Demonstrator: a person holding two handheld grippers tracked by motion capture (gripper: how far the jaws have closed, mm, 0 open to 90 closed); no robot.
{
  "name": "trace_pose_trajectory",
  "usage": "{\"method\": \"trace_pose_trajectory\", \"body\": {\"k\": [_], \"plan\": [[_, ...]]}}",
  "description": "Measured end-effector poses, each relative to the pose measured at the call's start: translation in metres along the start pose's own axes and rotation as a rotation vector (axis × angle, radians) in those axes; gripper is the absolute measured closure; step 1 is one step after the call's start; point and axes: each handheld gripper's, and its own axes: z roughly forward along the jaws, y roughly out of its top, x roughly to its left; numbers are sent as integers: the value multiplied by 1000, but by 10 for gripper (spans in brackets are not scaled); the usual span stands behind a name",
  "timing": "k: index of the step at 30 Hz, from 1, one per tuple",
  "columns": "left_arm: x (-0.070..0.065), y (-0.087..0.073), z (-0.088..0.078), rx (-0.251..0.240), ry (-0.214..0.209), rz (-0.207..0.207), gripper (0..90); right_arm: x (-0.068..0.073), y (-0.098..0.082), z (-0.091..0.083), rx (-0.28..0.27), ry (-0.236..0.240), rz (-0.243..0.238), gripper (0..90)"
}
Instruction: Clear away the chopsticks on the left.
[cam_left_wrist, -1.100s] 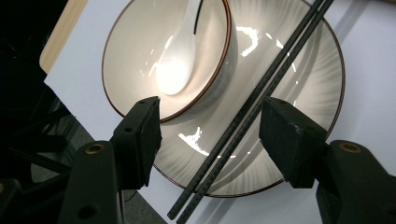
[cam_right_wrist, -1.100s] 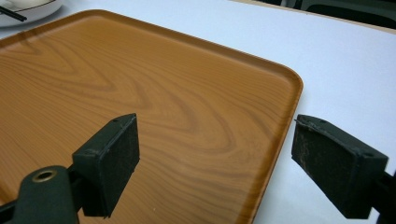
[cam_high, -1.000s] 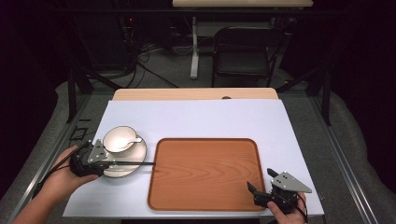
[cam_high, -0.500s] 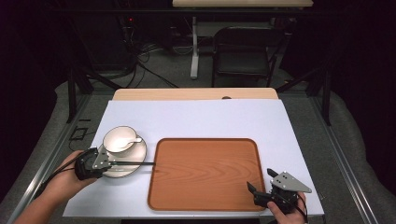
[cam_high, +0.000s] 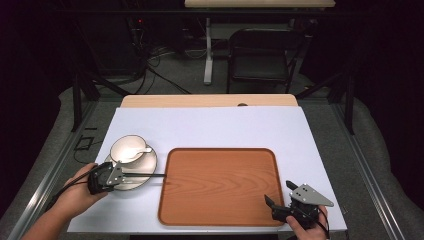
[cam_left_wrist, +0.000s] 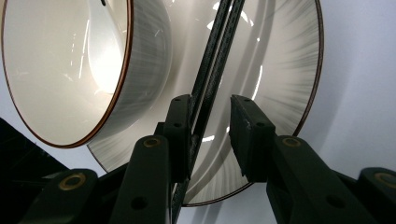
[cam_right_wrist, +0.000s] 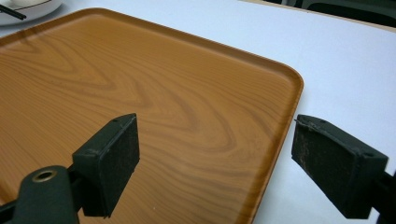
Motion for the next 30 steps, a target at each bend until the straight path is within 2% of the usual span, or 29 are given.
{"method": "trace_pose_trajectory", "body": {"k": [6, 11, 15, 21, 22, 27, 30], "plan": [[-2, 1, 1, 14, -15, 34, 734, 0, 0, 0, -1, -1, -1, 148], [-3, 3, 3, 35, -11, 57, 728, 0, 0, 0, 0, -1, -1, 148], [-4, 4, 6, 44, -9, 62, 729, 0, 0, 0, 0, -1, -3, 148], [-7, 6, 14, 75, -14, 82, 762, 0, 0, 0, 0, -1, -2, 148], [-7, 8, 15, 90, -9, 97, 776, 0, 0, 0, 1, 0, -2, 148], [-7, 8, 16, 95, -7, 91, 799, 0, 0, 0, 0, -1, -3, 148], [-7, 10, 17, 102, -6, 104, 813, 0, 0, 0, 0, 0, -2, 148]]}}
